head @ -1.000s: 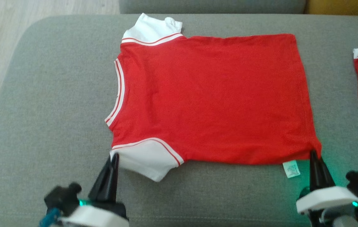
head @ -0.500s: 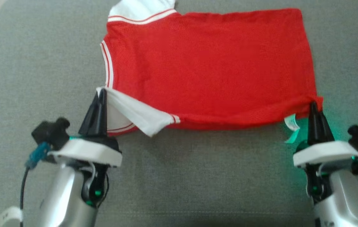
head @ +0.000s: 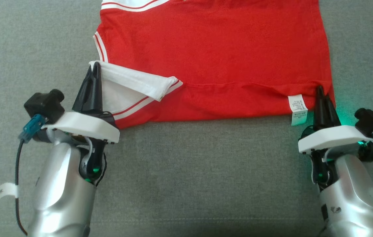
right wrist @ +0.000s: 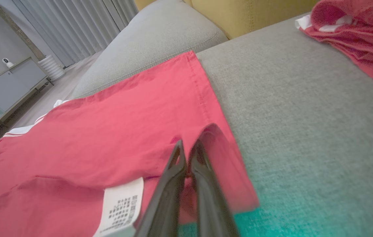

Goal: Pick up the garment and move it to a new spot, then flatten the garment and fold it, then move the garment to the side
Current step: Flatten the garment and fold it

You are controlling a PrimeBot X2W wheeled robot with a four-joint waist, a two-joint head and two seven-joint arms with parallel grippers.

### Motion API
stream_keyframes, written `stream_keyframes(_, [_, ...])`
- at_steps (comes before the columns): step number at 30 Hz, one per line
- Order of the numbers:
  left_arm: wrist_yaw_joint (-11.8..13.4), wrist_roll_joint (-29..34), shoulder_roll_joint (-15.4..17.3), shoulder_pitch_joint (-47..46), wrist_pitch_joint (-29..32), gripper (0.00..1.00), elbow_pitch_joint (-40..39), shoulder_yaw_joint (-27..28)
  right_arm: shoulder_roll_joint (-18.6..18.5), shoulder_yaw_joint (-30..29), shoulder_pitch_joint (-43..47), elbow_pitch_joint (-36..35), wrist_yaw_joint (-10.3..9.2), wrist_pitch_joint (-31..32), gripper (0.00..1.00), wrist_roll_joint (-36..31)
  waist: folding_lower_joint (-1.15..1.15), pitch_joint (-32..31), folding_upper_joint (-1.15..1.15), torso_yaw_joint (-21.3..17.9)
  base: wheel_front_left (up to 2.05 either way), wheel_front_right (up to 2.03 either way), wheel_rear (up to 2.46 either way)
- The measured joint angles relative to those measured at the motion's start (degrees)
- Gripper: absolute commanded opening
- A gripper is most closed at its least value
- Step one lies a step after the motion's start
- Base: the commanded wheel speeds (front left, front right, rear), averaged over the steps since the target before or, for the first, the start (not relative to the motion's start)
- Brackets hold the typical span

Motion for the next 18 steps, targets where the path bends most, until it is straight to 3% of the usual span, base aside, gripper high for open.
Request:
stream_keyframes(1, [0.0,0.0,-0.1,0.0,0.0,0.00,0.1,0.2,0.0,0.2,-0.3,0.1,0.00,-0.4,1.00,0.1,0.00,-0.1,0.00,0.0,0.00,0.00,0.00])
stream_keyframes(3, [0.0,0.0,-0.2,0.0,0.0,0.02,0.3,0.5,0.0,0.7,-0.6,0.2,0.00,-0.6,1.00,0.2,-0.01,-0.3,0.00,-0.1,0.00,0.00,0.00])
stream_keyframes(5, [-0.1,0.5,-0.3,0.0,0.0,0.49,0.3,0.7,0.0,0.7,-0.9,0.3,0.00,-1.1,1.00,0.7,-0.01,-0.6,0.00,-0.1,0.00,0.00,0.00])
stream_keyframes(6, [-0.1,0.5,-0.4,0.0,0.0,0.96,0.2,0.7,0.0,0.7,-1.3,0.4,0.00,-1.5,1.00,0.7,-0.01,-0.7,0.00,-0.1,0.00,0.00,0.00])
stream_keyframes(7, [-0.3,0.7,-0.5,0.1,0.0,1.00,0.0,0.9,0.0,0.7,-1.5,0.4,0.00,-1.5,1.00,0.7,-0.01,-0.8,0.00,-0.1,0.00,0.00,0.00])
stream_keyframes(18, [-1.0,0.8,-0.8,4.7,-0.3,1.00,-5.8,1.3,-0.1,-2.8,-1.4,-7.9,0.00,-2.1,1.00,1.4,-0.01,-3.1,0.00,0.5,0.00,0.00,0.00])
